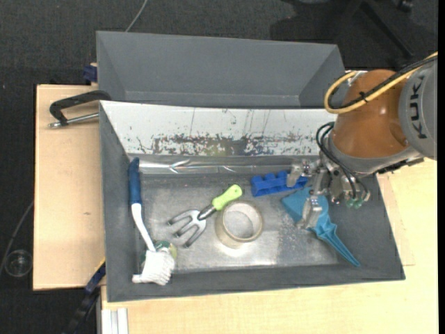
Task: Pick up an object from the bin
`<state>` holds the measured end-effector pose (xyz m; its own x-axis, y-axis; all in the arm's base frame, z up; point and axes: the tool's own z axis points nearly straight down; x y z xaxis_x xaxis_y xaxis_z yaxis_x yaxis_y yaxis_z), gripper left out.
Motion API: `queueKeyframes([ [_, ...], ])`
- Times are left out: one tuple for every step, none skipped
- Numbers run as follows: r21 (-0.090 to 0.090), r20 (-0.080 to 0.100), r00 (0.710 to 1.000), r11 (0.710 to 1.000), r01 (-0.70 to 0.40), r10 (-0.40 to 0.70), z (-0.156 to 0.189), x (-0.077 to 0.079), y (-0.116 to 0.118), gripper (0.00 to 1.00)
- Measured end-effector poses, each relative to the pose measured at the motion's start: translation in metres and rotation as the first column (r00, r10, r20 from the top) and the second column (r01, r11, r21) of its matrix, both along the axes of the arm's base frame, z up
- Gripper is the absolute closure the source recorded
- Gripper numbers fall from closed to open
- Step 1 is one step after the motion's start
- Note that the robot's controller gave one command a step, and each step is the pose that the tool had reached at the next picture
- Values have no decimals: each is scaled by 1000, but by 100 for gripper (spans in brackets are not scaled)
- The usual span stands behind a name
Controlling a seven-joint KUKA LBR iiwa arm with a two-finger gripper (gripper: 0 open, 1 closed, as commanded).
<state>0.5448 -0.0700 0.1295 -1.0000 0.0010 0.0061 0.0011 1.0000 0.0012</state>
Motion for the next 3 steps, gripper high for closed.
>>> queueKeyframes([
  [-1, 8, 1000, 1000, -1, 1, 5, 2, 0, 0],
  [0, 7, 981, 981, 195, -195, 10, 1, 10, 0],
  [1, 15, 964, 964, 265, -265, -4, 21, 25, 0],
])
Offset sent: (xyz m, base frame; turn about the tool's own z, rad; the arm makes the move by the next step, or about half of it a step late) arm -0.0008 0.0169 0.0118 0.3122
